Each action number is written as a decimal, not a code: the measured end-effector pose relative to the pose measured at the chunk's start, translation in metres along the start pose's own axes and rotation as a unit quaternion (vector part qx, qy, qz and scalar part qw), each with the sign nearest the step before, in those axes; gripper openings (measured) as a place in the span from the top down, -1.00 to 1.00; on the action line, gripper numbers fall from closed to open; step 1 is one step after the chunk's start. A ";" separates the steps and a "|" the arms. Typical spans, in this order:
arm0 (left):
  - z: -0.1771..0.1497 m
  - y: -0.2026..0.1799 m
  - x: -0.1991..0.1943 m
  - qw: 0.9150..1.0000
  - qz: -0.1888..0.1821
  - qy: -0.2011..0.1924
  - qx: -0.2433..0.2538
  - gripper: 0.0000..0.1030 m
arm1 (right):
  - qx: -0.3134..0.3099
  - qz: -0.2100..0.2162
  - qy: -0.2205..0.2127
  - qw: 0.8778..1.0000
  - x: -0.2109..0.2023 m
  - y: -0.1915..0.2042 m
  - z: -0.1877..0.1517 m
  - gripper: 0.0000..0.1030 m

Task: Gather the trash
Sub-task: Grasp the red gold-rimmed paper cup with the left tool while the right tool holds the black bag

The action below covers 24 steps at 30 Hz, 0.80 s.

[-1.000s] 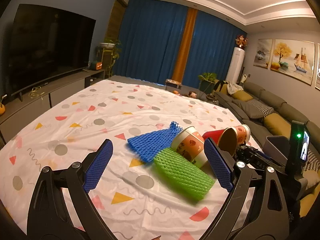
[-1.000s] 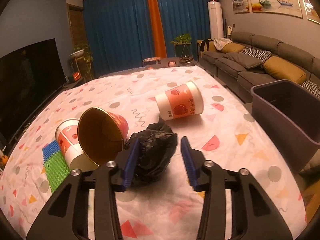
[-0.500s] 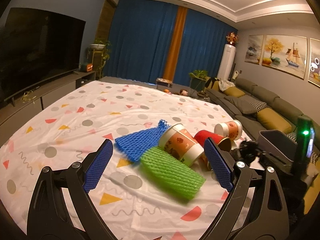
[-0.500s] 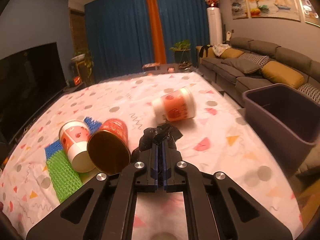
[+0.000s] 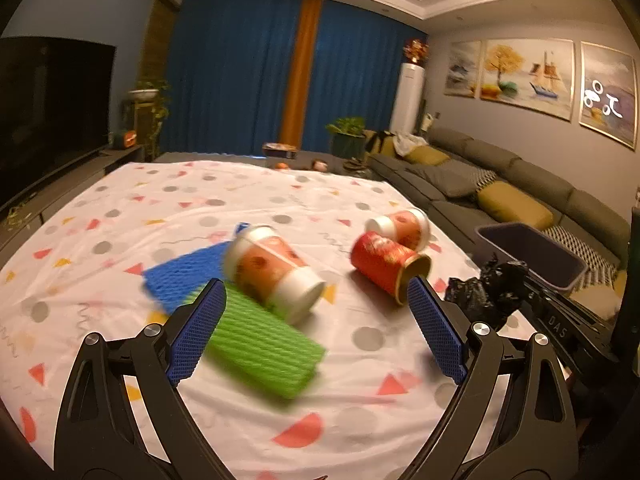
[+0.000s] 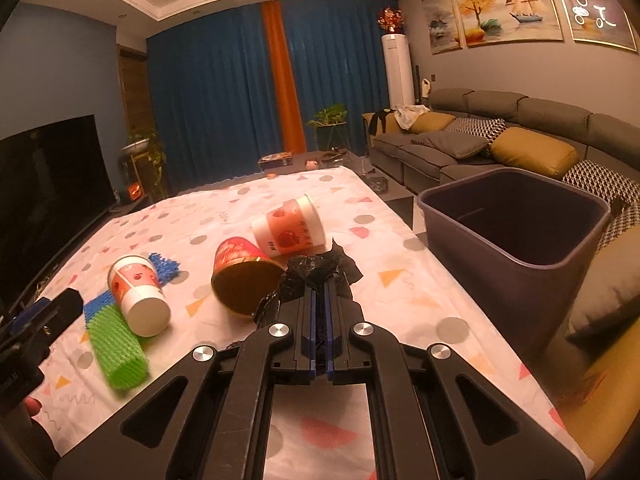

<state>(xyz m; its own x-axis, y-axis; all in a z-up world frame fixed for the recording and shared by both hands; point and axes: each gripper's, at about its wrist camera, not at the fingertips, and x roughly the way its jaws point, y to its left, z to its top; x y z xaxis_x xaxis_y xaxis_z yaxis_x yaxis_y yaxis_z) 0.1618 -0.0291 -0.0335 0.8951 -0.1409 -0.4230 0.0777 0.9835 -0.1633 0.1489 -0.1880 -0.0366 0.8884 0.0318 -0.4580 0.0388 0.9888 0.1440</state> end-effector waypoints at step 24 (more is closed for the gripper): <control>0.002 -0.049 0.103 0.993 -0.026 0.111 0.030 -0.08 | 0.037 0.002 -0.030 0.999 -0.021 -0.042 0.008 0.92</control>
<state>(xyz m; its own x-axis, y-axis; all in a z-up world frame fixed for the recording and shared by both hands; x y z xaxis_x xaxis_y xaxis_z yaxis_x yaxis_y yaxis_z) 0.2506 -0.0912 -0.0673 0.7711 -0.2067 -0.6023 0.1534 0.9783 -0.1393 0.1326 -0.2308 -0.0265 0.9141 0.0250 -0.4048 0.0667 0.9752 0.2108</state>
